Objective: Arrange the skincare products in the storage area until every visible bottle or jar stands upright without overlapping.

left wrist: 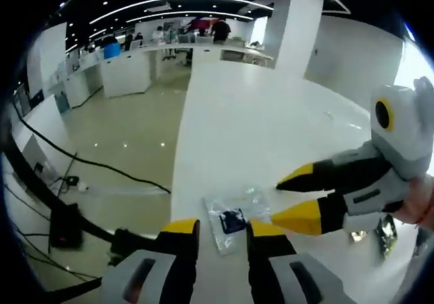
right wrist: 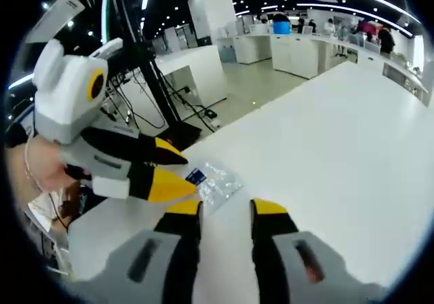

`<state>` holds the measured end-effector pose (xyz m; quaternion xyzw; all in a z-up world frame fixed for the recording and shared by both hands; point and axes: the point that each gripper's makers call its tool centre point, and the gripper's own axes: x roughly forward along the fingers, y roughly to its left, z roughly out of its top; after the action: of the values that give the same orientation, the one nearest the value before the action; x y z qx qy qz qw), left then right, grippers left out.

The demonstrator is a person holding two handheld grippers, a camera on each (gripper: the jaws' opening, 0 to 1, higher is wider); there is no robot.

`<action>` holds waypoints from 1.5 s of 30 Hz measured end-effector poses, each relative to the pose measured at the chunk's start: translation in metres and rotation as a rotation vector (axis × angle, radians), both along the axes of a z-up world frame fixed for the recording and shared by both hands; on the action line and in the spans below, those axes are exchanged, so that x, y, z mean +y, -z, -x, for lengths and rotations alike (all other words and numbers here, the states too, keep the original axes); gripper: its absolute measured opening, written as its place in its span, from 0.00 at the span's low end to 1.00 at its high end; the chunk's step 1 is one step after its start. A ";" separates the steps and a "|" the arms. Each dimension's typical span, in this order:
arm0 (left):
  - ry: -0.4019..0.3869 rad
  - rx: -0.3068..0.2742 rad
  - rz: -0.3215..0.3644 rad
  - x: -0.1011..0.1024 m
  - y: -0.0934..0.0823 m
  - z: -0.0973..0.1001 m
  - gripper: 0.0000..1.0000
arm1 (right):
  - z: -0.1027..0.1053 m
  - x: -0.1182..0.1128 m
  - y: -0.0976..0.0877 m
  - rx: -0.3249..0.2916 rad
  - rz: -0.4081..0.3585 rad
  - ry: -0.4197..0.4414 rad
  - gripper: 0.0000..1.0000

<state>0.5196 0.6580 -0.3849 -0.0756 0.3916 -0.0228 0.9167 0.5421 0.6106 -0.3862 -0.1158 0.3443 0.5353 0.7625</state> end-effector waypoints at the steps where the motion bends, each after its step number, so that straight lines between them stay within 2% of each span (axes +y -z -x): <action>1: 0.005 -0.010 0.003 -0.001 0.000 -0.002 0.27 | 0.000 0.000 0.000 0.002 -0.001 0.006 0.28; 6: 0.034 -0.012 0.022 -0.005 -0.001 -0.001 0.20 | 0.011 0.004 -0.001 -0.006 -0.005 -0.036 0.24; 8: 0.044 0.000 0.071 -0.014 -0.001 0.001 0.18 | 0.016 0.004 0.000 -0.012 0.002 -0.048 0.23; 11: 0.040 -0.012 0.052 -0.010 -0.001 0.002 0.15 | 0.013 0.003 0.001 -0.050 0.015 -0.064 0.23; 13: 0.034 -0.009 0.060 -0.009 -0.001 0.003 0.12 | 0.011 0.002 0.002 -0.039 0.010 -0.058 0.23; 14: 0.013 -0.012 0.090 -0.008 -0.001 0.005 0.11 | 0.011 0.000 0.001 -0.023 0.000 -0.043 0.23; 18: -0.020 -0.033 0.157 -0.009 -0.002 0.007 0.11 | 0.013 -0.001 0.002 -0.038 -0.013 -0.041 0.23; 20: -0.053 -0.055 0.215 -0.009 -0.005 0.007 0.09 | 0.015 -0.002 0.002 -0.056 -0.017 -0.045 0.22; 21: -0.085 -0.070 0.274 -0.011 -0.009 0.007 0.09 | 0.015 -0.002 0.002 -0.055 -0.020 -0.041 0.23; 22: -0.077 -0.094 0.278 -0.010 -0.012 0.004 0.09 | 0.013 -0.001 0.002 -0.055 -0.023 -0.042 0.23; 26: -0.057 -0.087 0.246 -0.011 -0.009 0.007 0.08 | 0.014 -0.002 0.002 -0.049 -0.029 -0.038 0.23; 31: -0.071 -0.117 0.292 -0.013 -0.013 0.009 0.02 | 0.013 -0.005 0.003 -0.053 -0.045 -0.028 0.23; 35: -0.069 -0.139 0.288 -0.016 -0.017 0.012 0.01 | 0.016 -0.006 0.002 -0.041 -0.064 -0.022 0.23; 37: -0.066 -0.154 0.281 -0.018 -0.021 0.014 0.00 | 0.019 -0.006 0.002 -0.022 -0.067 -0.032 0.23; 39: -0.026 -0.209 0.220 -0.020 -0.028 0.016 0.00 | 0.020 -0.008 0.002 0.007 -0.061 -0.042 0.24; 40: -0.026 -0.219 0.210 -0.020 -0.029 0.018 0.00 | 0.020 -0.010 0.001 0.016 -0.063 -0.038 0.26; 43: -0.035 -0.276 0.250 -0.022 -0.038 0.025 0.00 | 0.016 -0.012 -0.001 0.073 -0.134 -0.009 0.30; 45: -0.032 -0.287 0.252 -0.020 -0.038 0.029 0.00 | 0.016 -0.012 -0.001 0.105 -0.164 -0.013 0.31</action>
<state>0.4903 0.6377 -0.3467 -0.1920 0.2498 -0.0677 0.9467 0.5256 0.5990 -0.3849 -0.0271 0.3381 0.5720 0.7469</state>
